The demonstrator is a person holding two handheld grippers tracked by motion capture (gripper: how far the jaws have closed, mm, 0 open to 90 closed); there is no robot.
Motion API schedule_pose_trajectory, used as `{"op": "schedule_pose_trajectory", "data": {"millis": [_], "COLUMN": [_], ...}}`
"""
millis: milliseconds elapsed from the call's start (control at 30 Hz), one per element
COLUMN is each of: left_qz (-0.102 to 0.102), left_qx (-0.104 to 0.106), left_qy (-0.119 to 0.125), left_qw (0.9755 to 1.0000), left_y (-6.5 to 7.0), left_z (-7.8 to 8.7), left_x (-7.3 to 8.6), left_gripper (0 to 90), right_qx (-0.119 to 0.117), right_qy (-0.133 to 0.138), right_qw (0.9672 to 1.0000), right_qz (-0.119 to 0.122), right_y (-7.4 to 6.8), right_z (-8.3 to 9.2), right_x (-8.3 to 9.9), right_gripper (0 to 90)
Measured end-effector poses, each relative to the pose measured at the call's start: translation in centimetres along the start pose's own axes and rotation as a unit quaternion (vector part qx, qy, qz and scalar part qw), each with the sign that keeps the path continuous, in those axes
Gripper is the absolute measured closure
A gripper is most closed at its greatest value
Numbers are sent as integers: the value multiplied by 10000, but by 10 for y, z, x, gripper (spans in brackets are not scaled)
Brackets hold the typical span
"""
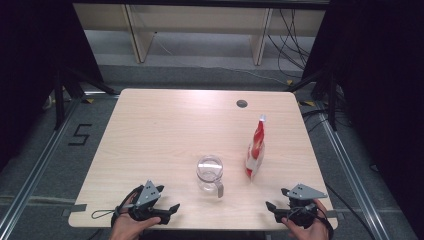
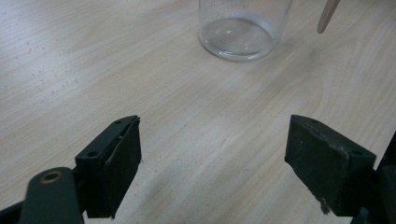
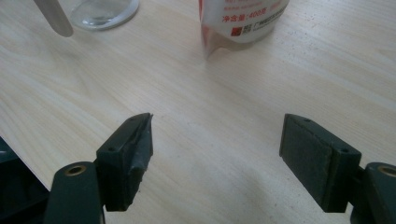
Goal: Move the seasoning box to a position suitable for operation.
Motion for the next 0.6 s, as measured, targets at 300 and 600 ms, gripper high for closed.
{"op": "schedule_pose_trajectory", "data": {"millis": [300, 600], "left_qz": [-18, -24], "left_qx": [29, 154], "left_qy": [-40, 19], "left_qw": [10000, 9999], "left_y": [3, 18], "left_z": [-3, -14], "left_x": [-1, -11], "left_gripper": [201, 272], "right_qx": [151, 277], "right_qy": [97, 126], "right_qw": [9998, 9994], "right_qz": [-36, 161], "right_y": [-2, 0], "right_z": [-1, 0], "right_x": [1, 0], "right_gripper": [262, 264]}}
Point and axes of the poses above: each handheld gripper's, and its own axes: z roughly backward along the jaws, x roughly out of its underside, y roughly to its right, the point moved 1 cm from there along -z, roughly forward along the jaws, and after that the axes turned 10 degrees about -y, right-handed, at the moved point
